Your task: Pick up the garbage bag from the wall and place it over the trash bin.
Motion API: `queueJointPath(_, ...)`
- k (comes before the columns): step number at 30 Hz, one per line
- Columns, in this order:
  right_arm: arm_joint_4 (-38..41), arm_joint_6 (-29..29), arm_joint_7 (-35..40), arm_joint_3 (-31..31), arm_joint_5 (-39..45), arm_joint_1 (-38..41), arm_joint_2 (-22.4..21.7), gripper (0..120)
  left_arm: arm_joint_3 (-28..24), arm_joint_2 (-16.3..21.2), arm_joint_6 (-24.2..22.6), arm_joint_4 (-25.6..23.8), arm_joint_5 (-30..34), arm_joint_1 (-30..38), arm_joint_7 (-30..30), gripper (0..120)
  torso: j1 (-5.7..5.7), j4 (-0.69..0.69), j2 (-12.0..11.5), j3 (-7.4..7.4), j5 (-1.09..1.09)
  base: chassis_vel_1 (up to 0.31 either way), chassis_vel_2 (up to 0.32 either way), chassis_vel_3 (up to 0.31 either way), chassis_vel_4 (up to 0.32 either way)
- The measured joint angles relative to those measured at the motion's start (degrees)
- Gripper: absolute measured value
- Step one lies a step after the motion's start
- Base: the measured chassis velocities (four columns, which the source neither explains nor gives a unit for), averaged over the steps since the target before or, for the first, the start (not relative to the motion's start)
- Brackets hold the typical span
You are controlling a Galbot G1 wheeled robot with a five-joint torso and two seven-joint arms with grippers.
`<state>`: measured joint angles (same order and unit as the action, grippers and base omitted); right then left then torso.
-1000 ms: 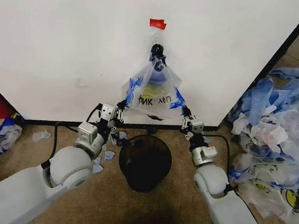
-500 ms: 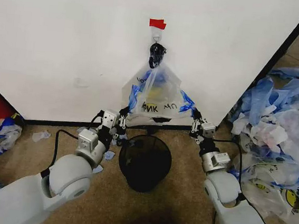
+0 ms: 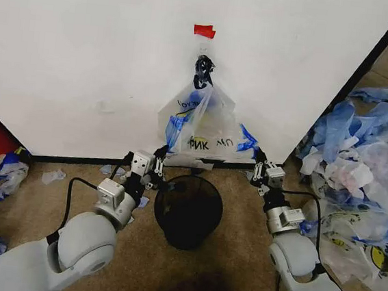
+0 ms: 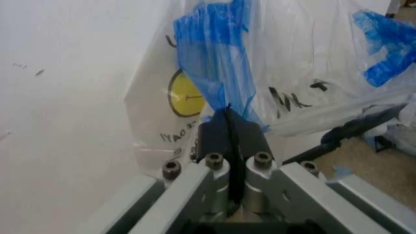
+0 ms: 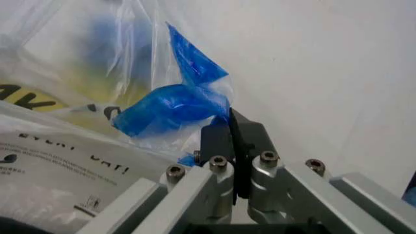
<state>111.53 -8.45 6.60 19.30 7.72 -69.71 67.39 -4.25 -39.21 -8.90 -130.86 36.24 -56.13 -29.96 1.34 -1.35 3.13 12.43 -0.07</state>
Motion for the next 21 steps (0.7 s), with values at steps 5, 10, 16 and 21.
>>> queueJointPath(5,0.51,-0.23,-0.12,0.23,-0.81,-1.24,0.80,0,0.69,-0.19,0.60,-0.27,-0.72,-1.66,0.13,0,0.00,0.00,0.00,0.00,0.00,0.000,0.000,0.000,0.000)
queueJointPath(10,0.68,-0.61,-0.24,0.47,-1.54,-2.29,1.29,0,1.25,-0.33,1.10,-0.67,-1.60,-3.92,0.20,0,0.00,0.00,0.00,0.00,0.00,0.000,0.000,0.000,0.000)
queueJointPath(16,0.86,-1.10,-0.57,0.64,-2.31,-3.67,1.78,0,1.73,-0.58,1.80,-0.76,-2.99,-7.11,0.37,0,0.00,0.00,0.00,0.00,0.00,0.000,0.000,0.000,0.000)
queueJointPath(21,0.91,-1.51,-0.73,0.79,-2.91,-4.59,2.07,0,1.90,-0.83,2.39,-0.65,-3.83,-8.40,0.52,0,0.00,0.00,0.00,0.00,0.00,0.000,0.000,0.000,0.000)
